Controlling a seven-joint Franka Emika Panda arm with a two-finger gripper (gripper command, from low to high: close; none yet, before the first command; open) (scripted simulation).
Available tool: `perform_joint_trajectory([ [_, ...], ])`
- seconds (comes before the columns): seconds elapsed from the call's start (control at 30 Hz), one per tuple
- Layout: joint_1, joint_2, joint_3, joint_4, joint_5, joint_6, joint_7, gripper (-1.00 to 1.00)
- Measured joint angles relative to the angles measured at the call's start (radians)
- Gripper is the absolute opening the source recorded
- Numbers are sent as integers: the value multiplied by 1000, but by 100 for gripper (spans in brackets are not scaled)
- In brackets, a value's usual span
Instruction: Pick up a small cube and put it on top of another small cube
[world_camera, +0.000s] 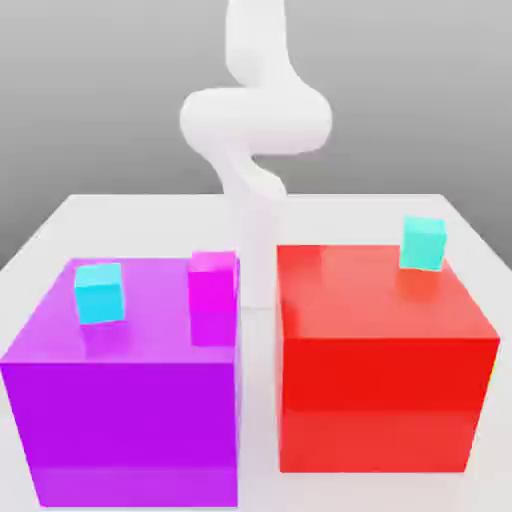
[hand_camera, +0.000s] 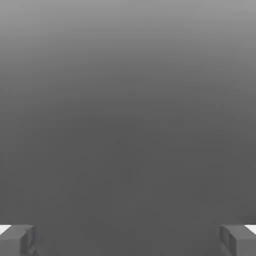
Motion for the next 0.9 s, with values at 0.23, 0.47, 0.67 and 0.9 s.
perform_joint_trajectory([
  [0.23, -19, 34, 202, -42, 85, 21, 328, 0],
  [0.47, -44, 93, 396, -87, 163, 57, 652, 0],
  [0.67, -82, 161, 569, -128, 232, 99, 926, 0],
  [0.9, -149, 263, 781, -179, 299, 162, 1252, 0],
])
